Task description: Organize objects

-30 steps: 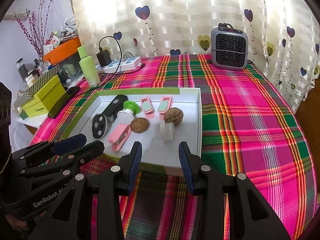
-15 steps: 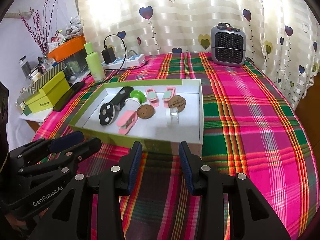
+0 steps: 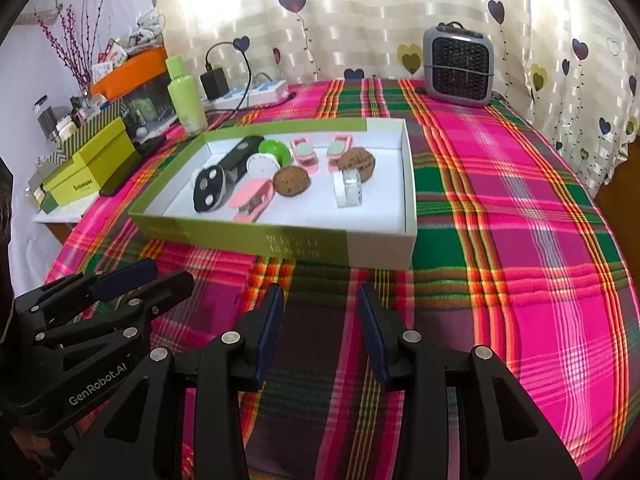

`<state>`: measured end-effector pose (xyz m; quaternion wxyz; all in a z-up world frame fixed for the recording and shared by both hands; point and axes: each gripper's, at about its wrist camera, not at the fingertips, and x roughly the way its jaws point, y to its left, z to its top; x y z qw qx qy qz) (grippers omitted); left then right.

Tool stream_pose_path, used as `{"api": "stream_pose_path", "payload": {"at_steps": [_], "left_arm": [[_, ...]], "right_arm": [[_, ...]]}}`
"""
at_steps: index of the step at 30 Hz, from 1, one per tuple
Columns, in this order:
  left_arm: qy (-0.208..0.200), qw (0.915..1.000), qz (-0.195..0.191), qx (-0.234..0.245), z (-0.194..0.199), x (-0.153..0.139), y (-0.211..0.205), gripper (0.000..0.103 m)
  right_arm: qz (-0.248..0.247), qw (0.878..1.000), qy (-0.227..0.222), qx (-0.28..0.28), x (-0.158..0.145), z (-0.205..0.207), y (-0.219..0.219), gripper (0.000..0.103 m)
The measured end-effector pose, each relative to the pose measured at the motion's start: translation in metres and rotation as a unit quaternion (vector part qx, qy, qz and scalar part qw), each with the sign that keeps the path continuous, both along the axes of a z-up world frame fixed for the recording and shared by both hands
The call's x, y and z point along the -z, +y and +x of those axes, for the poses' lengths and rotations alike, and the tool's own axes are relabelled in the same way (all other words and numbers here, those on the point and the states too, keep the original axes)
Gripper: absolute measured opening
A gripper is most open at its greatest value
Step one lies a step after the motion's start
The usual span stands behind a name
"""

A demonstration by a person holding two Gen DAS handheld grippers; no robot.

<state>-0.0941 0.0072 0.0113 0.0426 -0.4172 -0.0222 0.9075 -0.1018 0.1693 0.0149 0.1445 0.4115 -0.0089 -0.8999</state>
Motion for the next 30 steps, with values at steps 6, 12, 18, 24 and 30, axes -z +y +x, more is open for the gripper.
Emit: {"api": "stream_pose_path", "payload": {"at_steps": [6,12,18,24,30], "left_arm": [[-0.008,0.9999,-0.009,-0.008,-0.002,0.006,0.0,0.041],[-0.009,0.9996,-0.022,-0.011,-0.004,0.007,0.003,0.041],[-0.011,0.9997,-0.016,-0.017,-0.006,0.008,0.005,0.051],[-0.013,0.9994,-0.026,-0.016,-0.007,0.009,0.01,0.057],[-0.014,0.9995,-0.024,-0.014,-0.007,0.009,0.012,0.061]], "right_arm": [[0.012,1.0,-0.018,0.006,0.007,-0.005,0.001,0.04],[0.039,0.999,-0.015,0.006,0.007,-0.006,-0.003,0.043],[0.07,0.997,-0.013,0.028,0.008,-0.007,-0.001,0.043],[0.072,0.997,-0.017,0.027,0.009,-0.009,0.002,0.057],[0.076,0.996,-0.02,0.04,0.01,-0.011,0.005,0.066]]}}
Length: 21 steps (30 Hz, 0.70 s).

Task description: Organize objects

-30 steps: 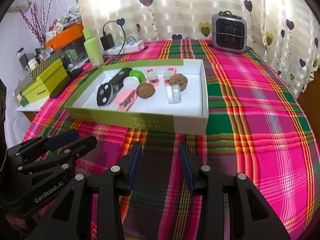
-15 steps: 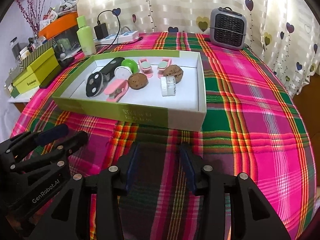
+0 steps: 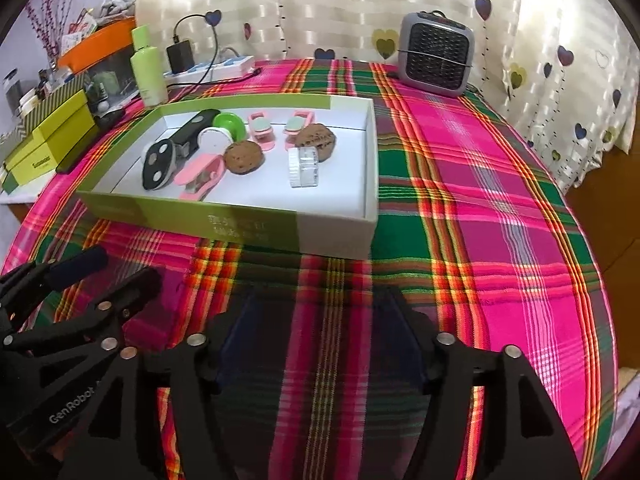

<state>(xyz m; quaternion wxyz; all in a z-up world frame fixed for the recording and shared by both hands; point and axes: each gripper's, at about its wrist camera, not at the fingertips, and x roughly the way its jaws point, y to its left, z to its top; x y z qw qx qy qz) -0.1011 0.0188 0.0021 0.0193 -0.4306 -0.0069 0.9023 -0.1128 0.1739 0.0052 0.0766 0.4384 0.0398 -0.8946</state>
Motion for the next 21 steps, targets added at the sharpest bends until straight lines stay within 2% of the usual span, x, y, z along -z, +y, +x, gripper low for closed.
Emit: {"api": "stream_pose_path", "payload": {"at_steps": [7,21], "left_arm": [[-0.003,0.9999,-0.012,-0.001,-0.001,0.001,0.004,0.064],[-0.004,0.9999,-0.012,-0.003,-0.002,0.001,0.007,0.068]], "right_arm": [[0.0,1.0,0.0,0.005,-0.001,-0.001,0.003,0.066],[0.001,1.0,0.0,0.023,-0.001,-0.005,0.011,0.068]]}}
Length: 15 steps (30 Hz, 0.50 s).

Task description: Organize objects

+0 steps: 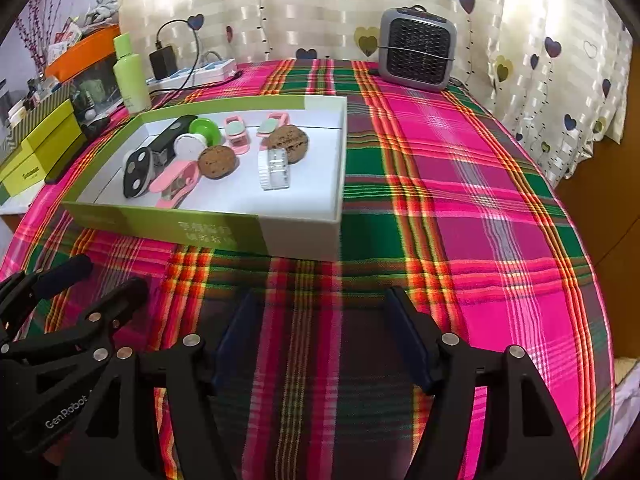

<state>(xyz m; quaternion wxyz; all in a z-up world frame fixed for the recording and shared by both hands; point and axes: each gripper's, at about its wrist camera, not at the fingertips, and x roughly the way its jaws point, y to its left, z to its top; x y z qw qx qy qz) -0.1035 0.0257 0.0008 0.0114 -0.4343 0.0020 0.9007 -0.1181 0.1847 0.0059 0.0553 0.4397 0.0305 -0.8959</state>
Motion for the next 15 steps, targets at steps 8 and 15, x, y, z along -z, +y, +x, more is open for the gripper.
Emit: {"api": "stream_pose_path", "payload": {"at_steps": [8,15], "left_arm": [[0.0,1.0,0.0,0.0,0.0001,0.0003,0.0006,0.068],[0.0,1.0,-0.002,0.0,0.0,0.0,0.0005,0.068]], "right_arm": [[0.0,1.0,0.0,0.007,0.0001,-0.001,0.0015,0.068],[0.0,1.0,0.0,0.007,0.0002,-0.001,0.0017,0.069]]}}
